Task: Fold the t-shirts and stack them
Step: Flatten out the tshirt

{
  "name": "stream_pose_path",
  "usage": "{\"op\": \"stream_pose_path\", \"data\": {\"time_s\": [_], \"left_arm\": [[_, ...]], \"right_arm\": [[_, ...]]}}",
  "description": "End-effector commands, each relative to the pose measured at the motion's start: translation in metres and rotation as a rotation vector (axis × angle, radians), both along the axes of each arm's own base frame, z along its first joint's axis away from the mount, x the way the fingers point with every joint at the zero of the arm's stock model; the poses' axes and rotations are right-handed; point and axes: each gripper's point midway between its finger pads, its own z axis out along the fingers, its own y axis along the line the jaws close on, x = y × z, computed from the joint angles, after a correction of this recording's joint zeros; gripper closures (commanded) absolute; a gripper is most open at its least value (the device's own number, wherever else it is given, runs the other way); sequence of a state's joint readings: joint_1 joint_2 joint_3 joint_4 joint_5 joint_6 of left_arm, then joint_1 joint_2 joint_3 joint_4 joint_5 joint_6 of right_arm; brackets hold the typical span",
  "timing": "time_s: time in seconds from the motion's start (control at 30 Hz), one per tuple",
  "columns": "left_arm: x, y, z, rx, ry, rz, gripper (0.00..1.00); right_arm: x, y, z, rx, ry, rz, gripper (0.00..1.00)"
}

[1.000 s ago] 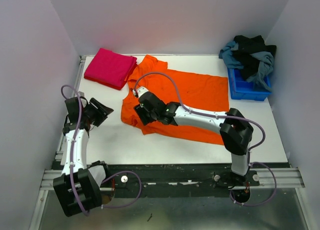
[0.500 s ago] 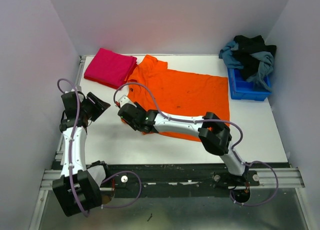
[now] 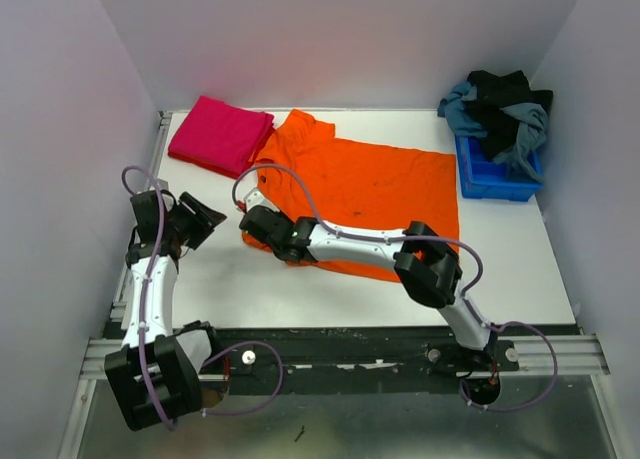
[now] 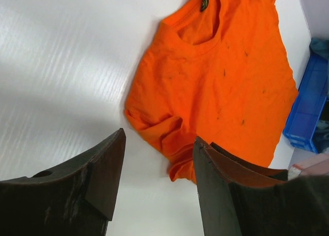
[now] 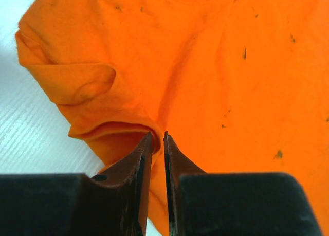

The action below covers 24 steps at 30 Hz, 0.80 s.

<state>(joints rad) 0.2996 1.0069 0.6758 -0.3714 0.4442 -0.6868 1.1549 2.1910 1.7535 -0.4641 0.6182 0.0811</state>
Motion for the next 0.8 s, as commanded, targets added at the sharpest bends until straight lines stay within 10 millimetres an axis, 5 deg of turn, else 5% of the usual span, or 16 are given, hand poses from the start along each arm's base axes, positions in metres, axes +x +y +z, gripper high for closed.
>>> {"op": "stream_pose_path", "data": {"time_s": [0.0,0.27,0.33,0.47,0.77], "left_arm": [[0.001,-0.017,0.0,-0.035,-0.023,-0.026,0.36],[0.003,-0.055,-0.014,-0.084,-0.008,-0.076,0.36],[0.004,-0.066,-0.016,-0.103,-0.013,-0.083,0.36],[0.005,-0.076,-0.022,-0.114,-0.006,-0.075,0.36],[-0.01,-0.102,-0.044,-0.263,-0.022,0.048,0.37]], "right_arm": [[0.005,-0.01,0.005,0.081,0.072,-0.015,0.81],[0.002,-0.02,0.002,0.204,0.191,-0.013,0.85],[0.001,-0.02,0.004,0.237,0.214,-0.007,0.81],[-0.006,-0.019,0.009,0.315,0.267,0.014,0.56],[-0.008,-0.042,0.037,0.471,0.32,0.002,0.56]]}}
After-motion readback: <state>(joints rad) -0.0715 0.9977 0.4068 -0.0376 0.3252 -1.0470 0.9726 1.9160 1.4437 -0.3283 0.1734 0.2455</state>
